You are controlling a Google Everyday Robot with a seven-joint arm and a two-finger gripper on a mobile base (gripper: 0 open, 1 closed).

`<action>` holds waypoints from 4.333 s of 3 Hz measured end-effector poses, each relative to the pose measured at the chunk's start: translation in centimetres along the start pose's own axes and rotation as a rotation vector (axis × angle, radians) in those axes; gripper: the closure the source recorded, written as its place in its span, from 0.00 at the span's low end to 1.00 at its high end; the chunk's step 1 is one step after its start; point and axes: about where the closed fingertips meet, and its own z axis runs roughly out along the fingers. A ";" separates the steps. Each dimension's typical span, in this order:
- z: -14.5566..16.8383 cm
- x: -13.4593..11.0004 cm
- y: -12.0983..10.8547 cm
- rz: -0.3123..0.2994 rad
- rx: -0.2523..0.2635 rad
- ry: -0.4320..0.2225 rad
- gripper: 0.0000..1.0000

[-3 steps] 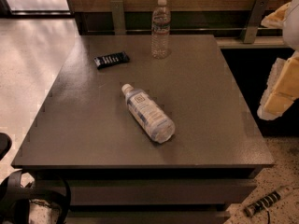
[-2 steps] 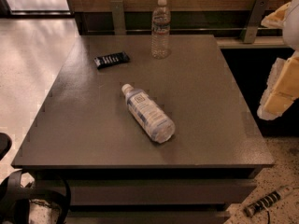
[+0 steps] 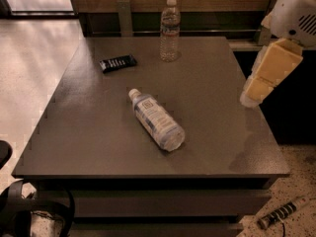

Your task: Place blue plastic bottle upright

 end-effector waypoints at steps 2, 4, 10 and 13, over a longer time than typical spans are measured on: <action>7.6 -8.0 -0.7 0.261 -0.140 -0.050 0.00; 12.8 -14.4 3.5 0.484 -0.160 0.109 0.00; 17.6 -13.4 6.7 0.500 -0.152 0.319 0.00; 21.6 -13.1 9.4 0.530 -0.244 0.338 0.16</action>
Offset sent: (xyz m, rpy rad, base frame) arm 0.0886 0.1519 -0.0791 0.3107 0.2883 -0.4586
